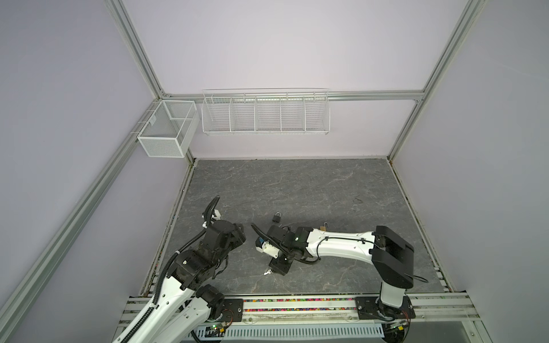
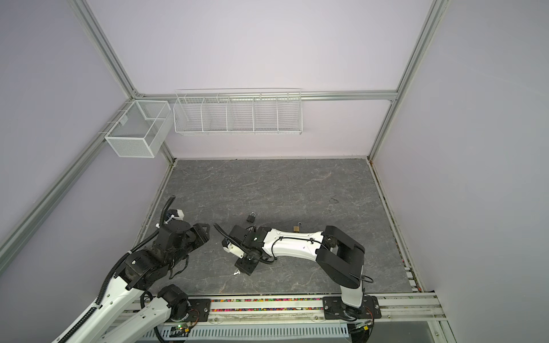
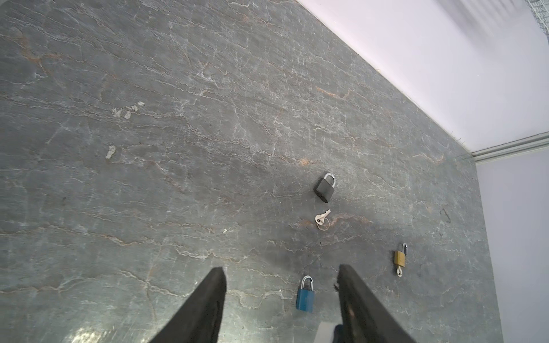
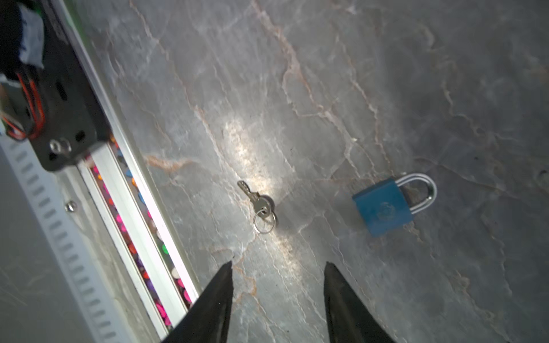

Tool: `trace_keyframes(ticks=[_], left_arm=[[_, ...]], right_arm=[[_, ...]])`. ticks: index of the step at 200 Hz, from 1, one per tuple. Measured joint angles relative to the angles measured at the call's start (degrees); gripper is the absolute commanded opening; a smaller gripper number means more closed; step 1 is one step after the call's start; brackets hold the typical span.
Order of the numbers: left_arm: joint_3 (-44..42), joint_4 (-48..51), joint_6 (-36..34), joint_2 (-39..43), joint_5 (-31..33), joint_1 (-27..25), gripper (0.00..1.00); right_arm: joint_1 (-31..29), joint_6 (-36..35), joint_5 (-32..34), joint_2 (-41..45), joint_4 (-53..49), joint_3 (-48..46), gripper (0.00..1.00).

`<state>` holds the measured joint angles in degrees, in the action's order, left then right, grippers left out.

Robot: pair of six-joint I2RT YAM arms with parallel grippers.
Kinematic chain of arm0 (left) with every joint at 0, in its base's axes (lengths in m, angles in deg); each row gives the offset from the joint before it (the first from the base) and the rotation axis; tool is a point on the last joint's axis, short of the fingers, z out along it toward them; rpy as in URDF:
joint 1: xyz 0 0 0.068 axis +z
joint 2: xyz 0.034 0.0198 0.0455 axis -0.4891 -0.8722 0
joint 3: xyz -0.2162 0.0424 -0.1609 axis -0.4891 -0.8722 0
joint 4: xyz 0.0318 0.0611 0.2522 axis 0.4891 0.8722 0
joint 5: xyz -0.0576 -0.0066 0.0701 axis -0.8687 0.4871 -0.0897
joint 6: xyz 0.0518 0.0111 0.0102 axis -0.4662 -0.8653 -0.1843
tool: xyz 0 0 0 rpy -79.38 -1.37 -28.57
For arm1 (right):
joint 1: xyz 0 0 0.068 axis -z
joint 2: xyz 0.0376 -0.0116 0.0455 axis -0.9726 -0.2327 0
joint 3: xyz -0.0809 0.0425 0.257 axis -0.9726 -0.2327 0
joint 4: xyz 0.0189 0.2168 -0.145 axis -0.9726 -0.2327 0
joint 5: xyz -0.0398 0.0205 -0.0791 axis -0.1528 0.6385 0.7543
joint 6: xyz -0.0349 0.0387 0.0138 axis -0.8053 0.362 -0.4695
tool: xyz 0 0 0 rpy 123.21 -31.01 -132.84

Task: Unlock with the key
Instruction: 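Move the right gripper to the silver key ring and close on it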

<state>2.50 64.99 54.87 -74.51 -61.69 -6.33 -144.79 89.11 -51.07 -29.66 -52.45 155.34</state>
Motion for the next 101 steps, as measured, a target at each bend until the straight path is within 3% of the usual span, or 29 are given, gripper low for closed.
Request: trace_keyframes(ticks=[101], left_arm=[[1.86, 6.97, 2.29, 3.06, 3.89, 0.0, 0.6]], right_arm=[[-2.49, -9.6, 2.86, -4.11, 0.04, 1.25, 0.35]])
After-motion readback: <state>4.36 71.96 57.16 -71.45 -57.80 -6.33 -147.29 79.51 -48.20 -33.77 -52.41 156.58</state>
